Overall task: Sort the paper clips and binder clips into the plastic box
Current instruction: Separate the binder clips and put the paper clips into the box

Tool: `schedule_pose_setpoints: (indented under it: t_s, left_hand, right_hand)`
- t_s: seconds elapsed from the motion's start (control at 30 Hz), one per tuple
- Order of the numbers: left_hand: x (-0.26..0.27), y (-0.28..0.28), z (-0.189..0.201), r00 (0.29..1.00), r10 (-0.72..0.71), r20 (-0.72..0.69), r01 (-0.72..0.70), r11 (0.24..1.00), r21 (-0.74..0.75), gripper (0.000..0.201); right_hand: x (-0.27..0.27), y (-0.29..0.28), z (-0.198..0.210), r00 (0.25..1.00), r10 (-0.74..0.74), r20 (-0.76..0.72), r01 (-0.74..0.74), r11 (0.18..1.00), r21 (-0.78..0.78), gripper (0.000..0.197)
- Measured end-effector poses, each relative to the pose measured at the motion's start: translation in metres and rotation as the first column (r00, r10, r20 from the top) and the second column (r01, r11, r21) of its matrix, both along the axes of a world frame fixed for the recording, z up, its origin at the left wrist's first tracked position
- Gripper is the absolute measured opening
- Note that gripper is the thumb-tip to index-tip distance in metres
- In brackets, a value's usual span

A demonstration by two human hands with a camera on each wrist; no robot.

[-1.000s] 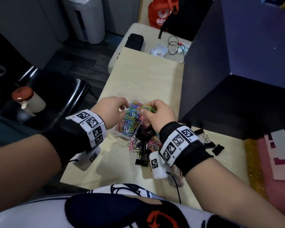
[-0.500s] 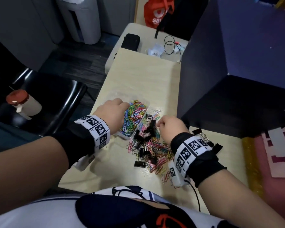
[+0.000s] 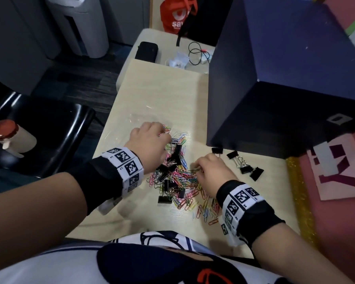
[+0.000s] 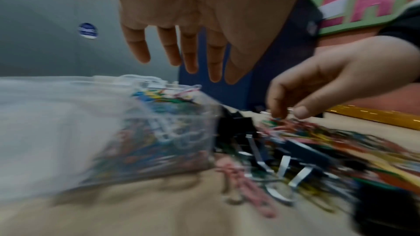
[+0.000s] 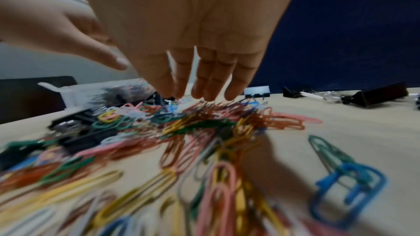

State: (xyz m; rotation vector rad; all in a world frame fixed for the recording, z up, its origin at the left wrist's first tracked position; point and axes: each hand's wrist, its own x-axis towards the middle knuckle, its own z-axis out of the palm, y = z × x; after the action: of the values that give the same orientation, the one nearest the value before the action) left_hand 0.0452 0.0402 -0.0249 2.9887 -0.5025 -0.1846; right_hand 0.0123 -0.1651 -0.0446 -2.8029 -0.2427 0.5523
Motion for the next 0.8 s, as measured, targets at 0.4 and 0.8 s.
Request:
schedule_pose_setpoints:
  t_s: [0.4,0.8]
  left_hand:
    - [-0.02,-0.035,-0.011,0.947,-0.274,-0.17,0.314,0.904,0.29,0.03]
    - [-0.005,-0.042,-0.001,0.933,-0.191,-0.305,0.278,0.921,0.274,0.033]
  right_hand:
    - [-0.018,-0.013,-0.005,0.994,0.07,0.08,-0.064,0.995,-0.074,0.027]
    - [-0.03,0.009,-0.006,0.965,0.261,-0.007,-0.261,0.963,-0.06,0.037]
